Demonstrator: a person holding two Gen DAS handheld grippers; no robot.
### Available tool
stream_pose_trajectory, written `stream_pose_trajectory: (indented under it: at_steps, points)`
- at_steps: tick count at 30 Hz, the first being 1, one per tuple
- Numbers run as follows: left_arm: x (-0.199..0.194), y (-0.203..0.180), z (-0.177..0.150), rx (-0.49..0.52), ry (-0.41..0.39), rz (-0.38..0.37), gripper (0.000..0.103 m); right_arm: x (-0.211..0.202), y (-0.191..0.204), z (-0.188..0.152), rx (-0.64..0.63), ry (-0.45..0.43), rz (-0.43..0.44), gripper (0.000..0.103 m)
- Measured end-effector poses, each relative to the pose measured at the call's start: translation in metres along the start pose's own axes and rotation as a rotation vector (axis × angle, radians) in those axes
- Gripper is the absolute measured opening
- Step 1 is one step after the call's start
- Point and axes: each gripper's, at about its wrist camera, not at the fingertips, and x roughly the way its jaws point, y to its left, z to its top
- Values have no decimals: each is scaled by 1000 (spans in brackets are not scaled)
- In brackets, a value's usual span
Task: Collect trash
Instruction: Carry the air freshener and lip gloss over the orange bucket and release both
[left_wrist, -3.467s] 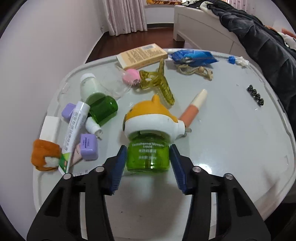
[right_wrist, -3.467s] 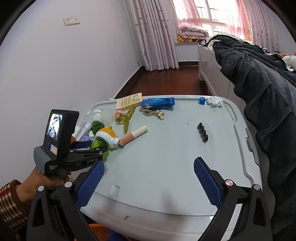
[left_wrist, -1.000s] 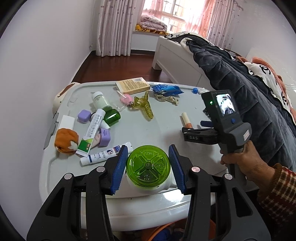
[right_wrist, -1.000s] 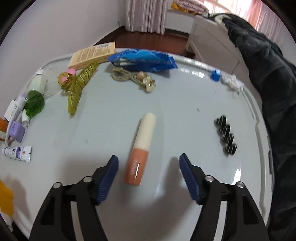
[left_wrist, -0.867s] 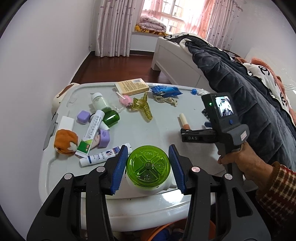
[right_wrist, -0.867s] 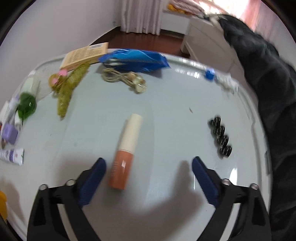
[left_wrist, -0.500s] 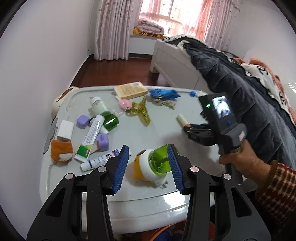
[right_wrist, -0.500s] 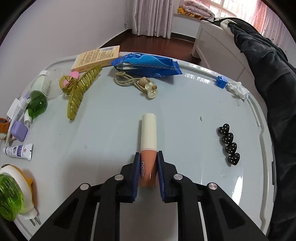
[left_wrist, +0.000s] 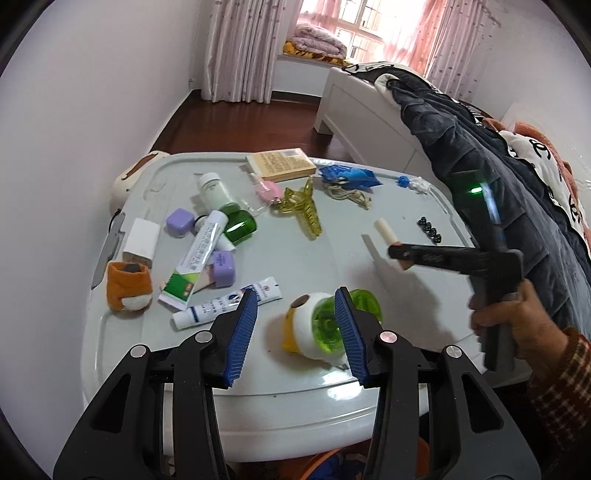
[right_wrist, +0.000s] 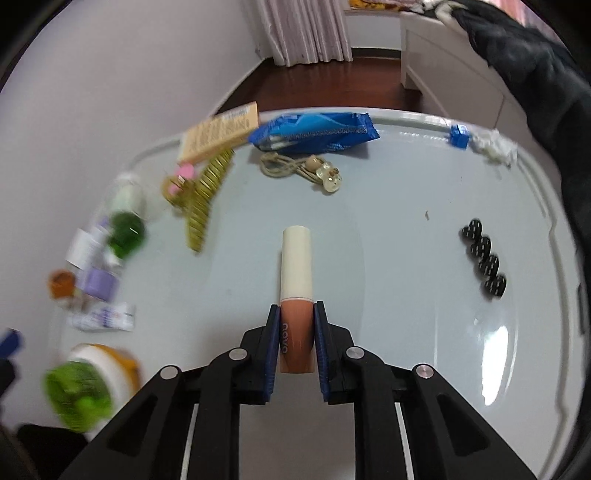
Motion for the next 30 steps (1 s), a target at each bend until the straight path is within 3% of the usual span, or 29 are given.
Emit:
stream_pose_trajectory:
  at_steps: [2, 7, 10, 17, 20, 21, 22, 23, 26, 30]
  points:
    - [3, 4, -4, 13, 23, -14, 48, -17, -1, -6, 29, -23, 54, 18]
    - [7, -5, -21, 101, 49, -36, 71, -51, 2, -24, -1, -59, 85, 18]
    - [17, -20, -28, 164, 50, 9, 83, -64, -1, -34, -27, -71, 77, 18]
    - [50, -63, -37, 415, 40, 164, 86, -75, -21, -48, -3, -95, 103, 18]
    - [73, -72, -37, 457, 56, 232, 86, -77, -24, -50, -11, -102, 107, 18]
    - [81, -72, -35, 449, 65, 236, 86, -77, -23, -50, -17, -105, 106, 18]
    - [87, -70, -33, 429, 74, 235, 78, -77, -23, -51, -23, -105, 102, 18]
    - [92, -64, -30, 386, 81, 229, 61, -77, -23, -51, -31, -107, 99, 18]
    - [89, -47, -20, 233, 80, 179, 60, -77, -21, -55, -51, -106, 94, 18]
    - [74, -47, -20, 207, 47, 199, 60, -78, -19, -58, -69, -104, 99, 18]
